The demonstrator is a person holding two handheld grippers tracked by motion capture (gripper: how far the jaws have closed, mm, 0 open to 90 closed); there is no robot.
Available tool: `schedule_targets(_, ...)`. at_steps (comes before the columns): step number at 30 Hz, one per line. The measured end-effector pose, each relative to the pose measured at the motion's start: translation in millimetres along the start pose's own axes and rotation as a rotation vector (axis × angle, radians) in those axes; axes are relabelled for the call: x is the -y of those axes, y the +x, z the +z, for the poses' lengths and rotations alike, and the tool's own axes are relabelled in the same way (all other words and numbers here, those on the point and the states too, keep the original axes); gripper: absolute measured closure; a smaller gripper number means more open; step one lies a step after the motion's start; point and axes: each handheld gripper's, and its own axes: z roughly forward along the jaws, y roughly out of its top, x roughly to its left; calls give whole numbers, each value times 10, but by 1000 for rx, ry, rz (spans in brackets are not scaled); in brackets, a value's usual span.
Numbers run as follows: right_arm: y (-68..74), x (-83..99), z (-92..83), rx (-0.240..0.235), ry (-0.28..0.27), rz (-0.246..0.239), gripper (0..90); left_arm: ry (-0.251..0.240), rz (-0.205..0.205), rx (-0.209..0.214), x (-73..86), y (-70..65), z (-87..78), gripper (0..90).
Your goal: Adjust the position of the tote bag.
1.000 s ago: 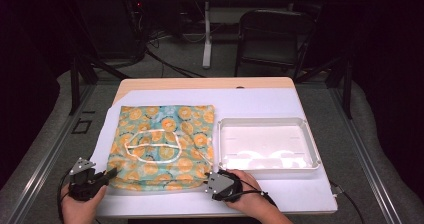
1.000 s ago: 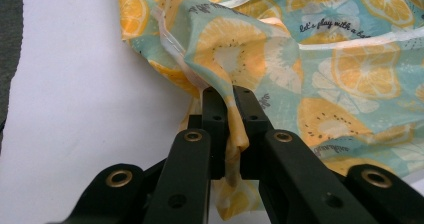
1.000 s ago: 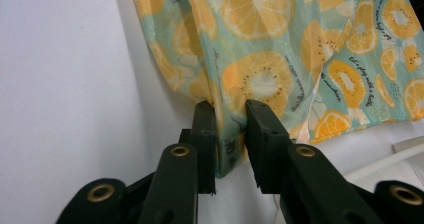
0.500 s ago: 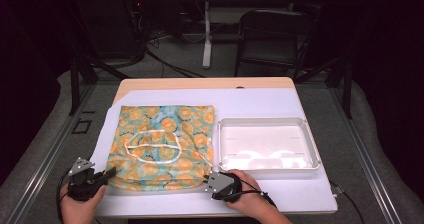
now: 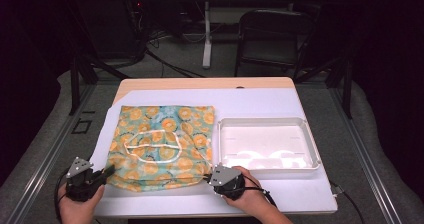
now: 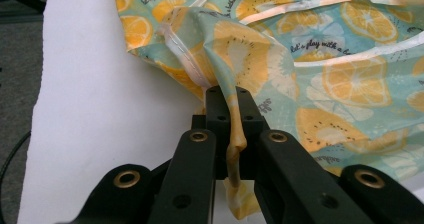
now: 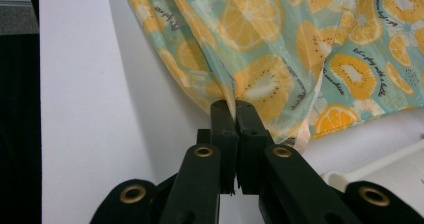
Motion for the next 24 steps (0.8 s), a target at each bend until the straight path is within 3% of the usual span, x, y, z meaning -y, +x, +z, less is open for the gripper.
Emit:
schedule_targets(8, -50, -5, -39, -10, -30, 56, 890, -32, 19, 0, -28, -10, -49, 887)
schedule_targets(24, -95, -41, -82, -22, -57, 111, 893, -63, 72, 7, -68, -99, -94, 888)
